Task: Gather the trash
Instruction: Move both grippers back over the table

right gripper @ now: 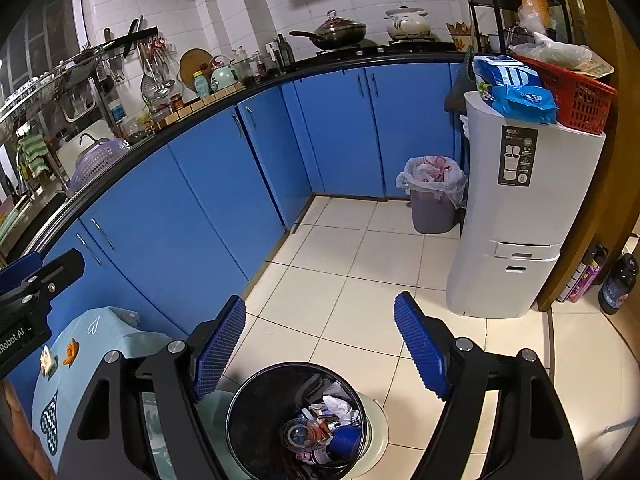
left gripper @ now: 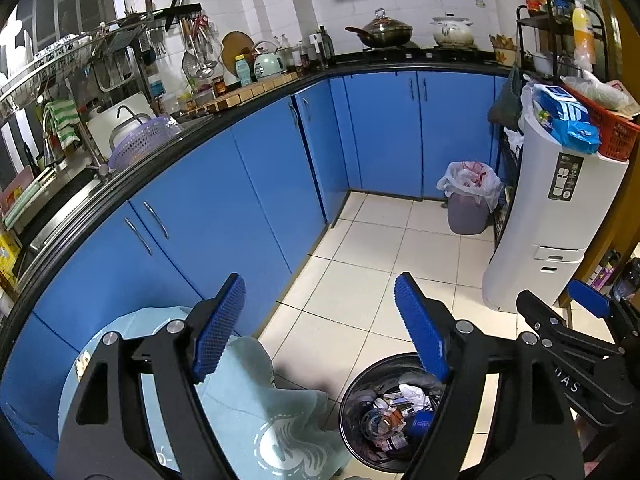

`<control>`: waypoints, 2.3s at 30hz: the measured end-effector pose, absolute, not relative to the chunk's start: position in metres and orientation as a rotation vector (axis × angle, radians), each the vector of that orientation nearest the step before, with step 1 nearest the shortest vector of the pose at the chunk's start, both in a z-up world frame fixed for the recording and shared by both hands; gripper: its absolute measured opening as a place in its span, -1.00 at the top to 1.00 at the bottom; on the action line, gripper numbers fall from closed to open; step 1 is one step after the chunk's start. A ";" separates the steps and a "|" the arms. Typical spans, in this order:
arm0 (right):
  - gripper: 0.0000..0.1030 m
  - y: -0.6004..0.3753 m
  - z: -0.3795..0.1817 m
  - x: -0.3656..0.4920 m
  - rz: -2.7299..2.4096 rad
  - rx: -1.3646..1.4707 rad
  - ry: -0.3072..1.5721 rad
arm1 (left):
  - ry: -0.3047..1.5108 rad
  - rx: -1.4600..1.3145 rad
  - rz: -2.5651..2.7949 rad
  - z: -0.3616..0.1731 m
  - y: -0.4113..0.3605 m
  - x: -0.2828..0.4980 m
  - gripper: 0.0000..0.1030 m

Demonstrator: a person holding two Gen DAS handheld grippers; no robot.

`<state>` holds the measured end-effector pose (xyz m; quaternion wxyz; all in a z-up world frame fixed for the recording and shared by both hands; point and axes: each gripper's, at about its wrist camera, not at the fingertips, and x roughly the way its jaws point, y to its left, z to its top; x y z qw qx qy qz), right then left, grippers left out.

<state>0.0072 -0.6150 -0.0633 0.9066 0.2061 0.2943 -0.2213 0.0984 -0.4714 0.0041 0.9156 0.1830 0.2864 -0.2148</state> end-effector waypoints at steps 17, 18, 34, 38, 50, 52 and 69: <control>-0.45 -0.597 -0.058 0.014 -0.431 0.399 0.609 | 0.591 0.356 -0.433 0.007 -0.449 0.103 -0.50; -0.45 -0.594 -0.058 0.016 -0.428 0.395 0.610 | 0.591 0.353 -0.433 0.007 -0.447 0.103 -0.50; -0.45 -0.546 -0.046 0.043 -0.373 0.313 0.627 | 0.617 0.265 -0.389 0.011 -0.393 0.123 -0.50; -0.45 -0.527 -0.042 0.052 -0.353 0.279 0.632 | 0.626 0.231 -0.368 0.012 -0.370 0.131 -0.50; -0.45 -0.467 -0.031 0.075 -0.282 0.194 0.638 | 0.626 0.155 -0.302 0.015 -0.306 0.144 -0.50; -0.45 -0.457 -0.029 0.078 -0.269 0.178 0.637 | 0.622 0.144 -0.292 0.016 -0.295 0.145 -0.50; -0.45 -0.361 -0.016 0.112 -0.151 0.078 0.635 | 0.621 0.056 -0.173 0.015 -0.189 0.157 -0.50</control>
